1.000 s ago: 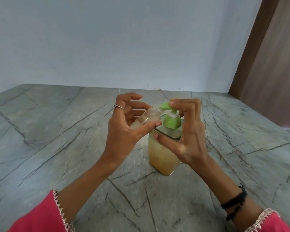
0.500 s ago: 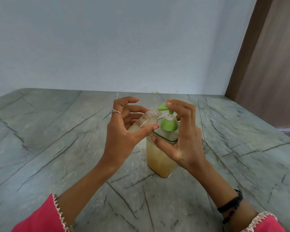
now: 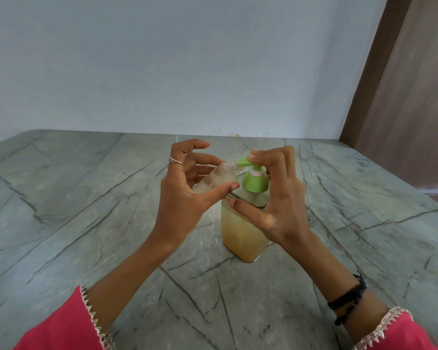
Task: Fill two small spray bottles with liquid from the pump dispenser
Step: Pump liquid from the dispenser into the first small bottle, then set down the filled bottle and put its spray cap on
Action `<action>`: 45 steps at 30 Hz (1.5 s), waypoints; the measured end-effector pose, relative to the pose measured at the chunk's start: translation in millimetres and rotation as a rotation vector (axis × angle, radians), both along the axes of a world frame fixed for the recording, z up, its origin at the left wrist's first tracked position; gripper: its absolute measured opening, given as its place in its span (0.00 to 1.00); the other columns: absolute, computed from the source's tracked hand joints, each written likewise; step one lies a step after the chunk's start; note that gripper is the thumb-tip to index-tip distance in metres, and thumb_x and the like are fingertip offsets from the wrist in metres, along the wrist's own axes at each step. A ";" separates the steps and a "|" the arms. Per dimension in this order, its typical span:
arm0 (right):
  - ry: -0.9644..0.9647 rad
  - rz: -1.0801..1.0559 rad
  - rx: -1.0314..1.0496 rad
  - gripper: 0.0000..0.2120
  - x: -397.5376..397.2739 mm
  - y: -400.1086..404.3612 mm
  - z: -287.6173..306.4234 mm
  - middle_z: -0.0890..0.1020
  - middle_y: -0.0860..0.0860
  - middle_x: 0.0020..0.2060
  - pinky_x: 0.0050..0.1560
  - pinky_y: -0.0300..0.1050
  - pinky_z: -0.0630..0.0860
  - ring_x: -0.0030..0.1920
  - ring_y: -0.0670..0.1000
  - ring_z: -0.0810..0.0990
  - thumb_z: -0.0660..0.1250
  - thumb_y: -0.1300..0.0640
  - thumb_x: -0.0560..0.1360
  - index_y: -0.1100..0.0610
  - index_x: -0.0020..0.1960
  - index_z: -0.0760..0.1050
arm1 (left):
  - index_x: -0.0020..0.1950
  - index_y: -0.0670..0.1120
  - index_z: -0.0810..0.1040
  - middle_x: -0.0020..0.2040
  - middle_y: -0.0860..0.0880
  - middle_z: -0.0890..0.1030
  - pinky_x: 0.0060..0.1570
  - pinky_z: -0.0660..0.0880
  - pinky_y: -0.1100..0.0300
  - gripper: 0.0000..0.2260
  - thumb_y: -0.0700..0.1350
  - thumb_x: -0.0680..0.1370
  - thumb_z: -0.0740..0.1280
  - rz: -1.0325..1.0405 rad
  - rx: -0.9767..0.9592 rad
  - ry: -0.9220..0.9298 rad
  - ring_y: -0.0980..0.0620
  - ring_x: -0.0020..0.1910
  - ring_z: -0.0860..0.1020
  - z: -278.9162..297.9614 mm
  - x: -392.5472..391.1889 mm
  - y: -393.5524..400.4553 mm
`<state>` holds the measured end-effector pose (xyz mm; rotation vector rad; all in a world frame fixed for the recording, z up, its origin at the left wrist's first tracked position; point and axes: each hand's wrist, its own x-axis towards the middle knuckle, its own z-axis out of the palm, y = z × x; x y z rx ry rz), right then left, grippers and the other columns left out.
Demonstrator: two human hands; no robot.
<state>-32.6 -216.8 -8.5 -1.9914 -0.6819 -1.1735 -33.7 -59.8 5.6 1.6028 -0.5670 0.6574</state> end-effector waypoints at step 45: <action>-0.179 -0.182 -0.015 0.11 -21.2 14.0 27.3 0.77 0.54 0.54 0.55 0.39 0.71 0.56 0.49 0.73 0.67 0.62 0.72 0.61 0.54 0.75 | 0.58 0.58 0.65 0.46 0.52 0.80 0.50 0.77 0.61 0.29 0.46 0.62 0.76 -0.038 -0.062 0.037 0.53 0.46 0.81 7.6 -8.2 21.0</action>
